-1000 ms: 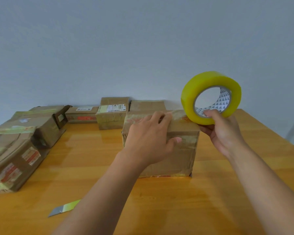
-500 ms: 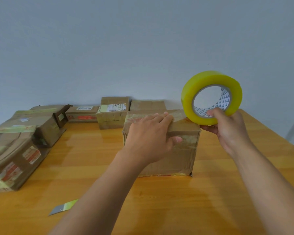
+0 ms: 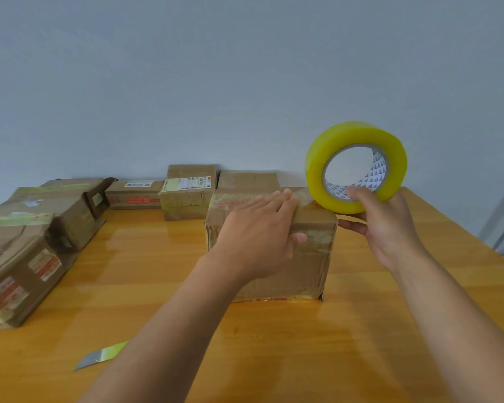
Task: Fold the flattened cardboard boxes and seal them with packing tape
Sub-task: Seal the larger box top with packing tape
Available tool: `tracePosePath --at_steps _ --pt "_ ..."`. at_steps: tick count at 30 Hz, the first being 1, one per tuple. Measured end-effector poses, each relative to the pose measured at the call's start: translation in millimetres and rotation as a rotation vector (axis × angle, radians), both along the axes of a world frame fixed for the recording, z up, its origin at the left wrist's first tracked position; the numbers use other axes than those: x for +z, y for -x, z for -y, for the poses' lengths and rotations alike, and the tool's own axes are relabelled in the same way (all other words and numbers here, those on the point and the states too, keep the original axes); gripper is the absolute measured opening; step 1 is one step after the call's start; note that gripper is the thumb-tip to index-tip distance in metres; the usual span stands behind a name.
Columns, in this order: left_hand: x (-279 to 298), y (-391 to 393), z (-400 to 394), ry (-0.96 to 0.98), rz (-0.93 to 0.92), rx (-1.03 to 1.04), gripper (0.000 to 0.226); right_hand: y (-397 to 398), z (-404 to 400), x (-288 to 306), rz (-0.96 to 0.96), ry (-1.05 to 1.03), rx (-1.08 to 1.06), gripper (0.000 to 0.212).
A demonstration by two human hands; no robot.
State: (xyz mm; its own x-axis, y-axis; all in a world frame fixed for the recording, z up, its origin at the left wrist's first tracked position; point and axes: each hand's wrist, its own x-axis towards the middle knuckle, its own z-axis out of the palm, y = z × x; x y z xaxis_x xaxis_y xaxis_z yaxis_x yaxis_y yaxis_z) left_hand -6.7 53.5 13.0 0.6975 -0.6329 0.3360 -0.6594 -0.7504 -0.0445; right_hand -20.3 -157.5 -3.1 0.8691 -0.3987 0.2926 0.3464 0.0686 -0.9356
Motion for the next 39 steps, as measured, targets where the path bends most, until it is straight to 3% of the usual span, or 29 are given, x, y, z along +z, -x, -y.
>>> tracePosePath --at_steps 5,10,25,32,39 --pt "2.4 0.4 1.1 -0.003 0.011 -0.012 0.065 -1.2 -10.5 -0.6 -0.012 -0.049 0.065 0.033" --pt "3.9 -1.5 1.4 -0.028 -0.022 -0.041 0.067 -2.6 -14.4 -1.1 -0.027 -0.075 0.046 0.021" --pt "4.8 4.7 5.7 -0.051 -0.062 0.078 0.068 -1.0 -16.9 -1.1 -0.036 -0.072 0.045 0.018" --pt "2.7 4.5 3.6 -0.054 -0.045 0.056 0.064 8.6 31.5 2.4 -0.034 -0.252 -0.206 0.025" --pt "1.8 4.6 4.3 -0.062 -0.038 0.072 0.063 15.9 39.7 -23.0 -0.085 -0.259 -0.226 0.020"
